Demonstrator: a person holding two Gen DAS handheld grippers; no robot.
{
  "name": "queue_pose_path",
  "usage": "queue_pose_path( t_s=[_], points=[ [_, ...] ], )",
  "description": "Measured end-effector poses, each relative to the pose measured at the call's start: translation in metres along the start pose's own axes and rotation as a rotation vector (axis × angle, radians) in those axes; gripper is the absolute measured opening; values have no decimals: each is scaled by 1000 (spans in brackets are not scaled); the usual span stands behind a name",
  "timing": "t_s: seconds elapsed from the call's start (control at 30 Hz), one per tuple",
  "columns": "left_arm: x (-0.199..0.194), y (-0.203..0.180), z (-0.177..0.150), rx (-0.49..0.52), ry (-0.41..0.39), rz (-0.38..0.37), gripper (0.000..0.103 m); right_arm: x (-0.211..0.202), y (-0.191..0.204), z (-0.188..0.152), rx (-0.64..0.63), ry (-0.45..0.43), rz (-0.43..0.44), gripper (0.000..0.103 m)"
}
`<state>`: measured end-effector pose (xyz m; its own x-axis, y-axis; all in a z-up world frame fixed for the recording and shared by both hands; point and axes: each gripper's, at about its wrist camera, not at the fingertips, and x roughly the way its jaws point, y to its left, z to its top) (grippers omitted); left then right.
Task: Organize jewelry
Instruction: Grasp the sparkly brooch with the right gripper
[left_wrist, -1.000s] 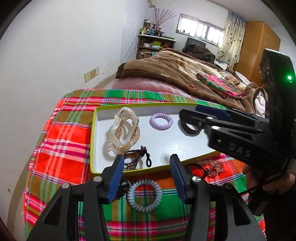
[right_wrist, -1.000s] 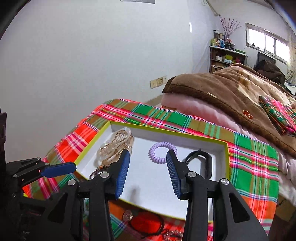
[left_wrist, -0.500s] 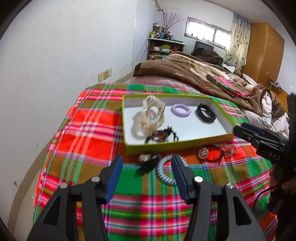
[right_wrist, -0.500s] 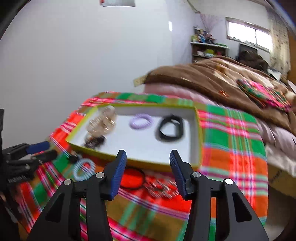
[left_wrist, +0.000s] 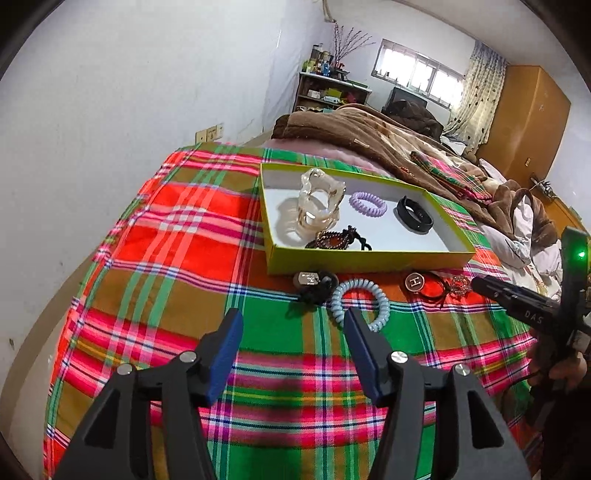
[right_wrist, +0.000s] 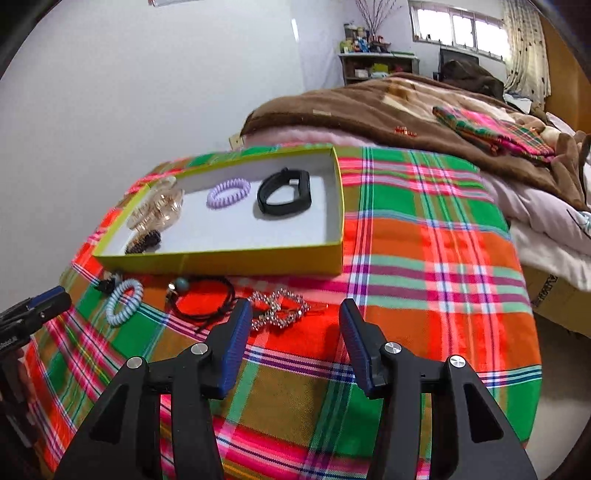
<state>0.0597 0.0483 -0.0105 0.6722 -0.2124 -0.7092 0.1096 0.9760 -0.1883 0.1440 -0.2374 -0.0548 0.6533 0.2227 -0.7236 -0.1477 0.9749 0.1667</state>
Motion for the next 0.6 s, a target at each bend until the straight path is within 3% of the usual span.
queue_pose_path(
  t_s=[0.1,0.6],
  points=[
    [0,1,-1,0,2,-13,59,9,3,1,8,24,38,50],
    [5,7,0,-15,21,-17,59,21,8,6,73,30,-3,49]
  ],
)
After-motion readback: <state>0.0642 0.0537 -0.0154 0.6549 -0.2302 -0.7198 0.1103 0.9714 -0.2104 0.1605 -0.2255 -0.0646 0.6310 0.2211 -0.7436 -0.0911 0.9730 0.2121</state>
